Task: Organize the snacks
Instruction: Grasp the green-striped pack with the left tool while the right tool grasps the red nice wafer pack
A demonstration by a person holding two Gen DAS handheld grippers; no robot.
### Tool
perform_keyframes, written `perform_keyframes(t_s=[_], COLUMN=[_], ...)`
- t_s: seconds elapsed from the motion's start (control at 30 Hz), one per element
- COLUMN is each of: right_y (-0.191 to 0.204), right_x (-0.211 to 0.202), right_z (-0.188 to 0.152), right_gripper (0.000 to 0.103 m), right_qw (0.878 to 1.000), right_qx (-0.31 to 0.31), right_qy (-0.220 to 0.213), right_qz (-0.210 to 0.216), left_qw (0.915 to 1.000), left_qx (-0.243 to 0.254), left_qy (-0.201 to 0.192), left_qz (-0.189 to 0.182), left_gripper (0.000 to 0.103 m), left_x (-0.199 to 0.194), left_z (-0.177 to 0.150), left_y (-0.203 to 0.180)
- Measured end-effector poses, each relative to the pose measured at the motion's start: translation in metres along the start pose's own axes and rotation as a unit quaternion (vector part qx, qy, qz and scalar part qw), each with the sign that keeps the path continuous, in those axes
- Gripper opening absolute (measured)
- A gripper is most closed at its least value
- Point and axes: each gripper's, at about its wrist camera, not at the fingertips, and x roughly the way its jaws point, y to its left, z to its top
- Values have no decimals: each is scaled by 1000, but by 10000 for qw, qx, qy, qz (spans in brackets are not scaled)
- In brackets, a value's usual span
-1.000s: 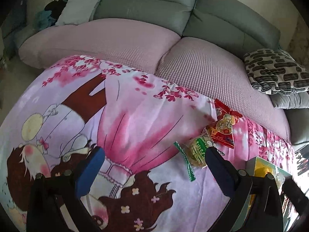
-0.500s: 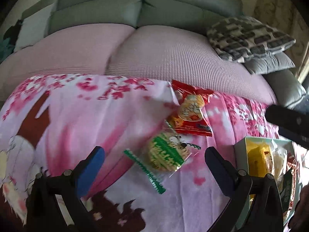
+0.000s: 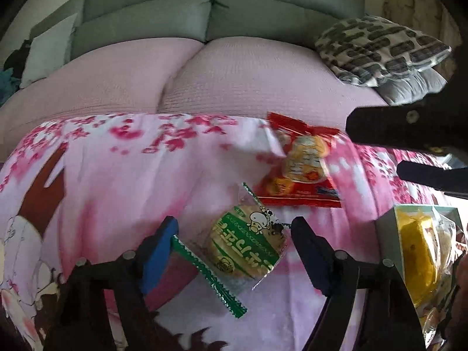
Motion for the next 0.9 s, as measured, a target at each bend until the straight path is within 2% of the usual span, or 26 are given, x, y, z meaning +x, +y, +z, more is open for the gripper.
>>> perform_keyframes(t_s=[0.37, 0.5, 0.6, 0.67, 0.8, 0.9], right_y=[22, 31, 36, 36, 34, 33], right_x=[42, 53, 59, 64, 71, 76], right_z=[2, 1, 0, -1, -2, -4], right_gripper=[103, 102, 95, 86, 78, 57], right_qw=[9994, 9987, 9982, 9981, 9982, 9981], right_qx=[-200, -384, -503, -501, -406, -379], right_qy=[266, 325, 320, 355, 440, 476], right_qz=[-5, 4, -34, -13, 22, -59], left_qw=[9939, 9944, 9952, 9959, 9960, 9964], left_qx=[-992, -945, -867, -771, -712, -655], left_qy=[46, 99, 145, 226, 342, 354], left_qz=[488, 452, 433, 415, 407, 397], left_gripper=[80, 80, 80, 81, 81, 81], left_x=[-11, -10, -10, -9, -8, -7], left_z=[-2, -2, 0, -1, -1, -2], left_y=[72, 72, 69, 66, 63, 61])
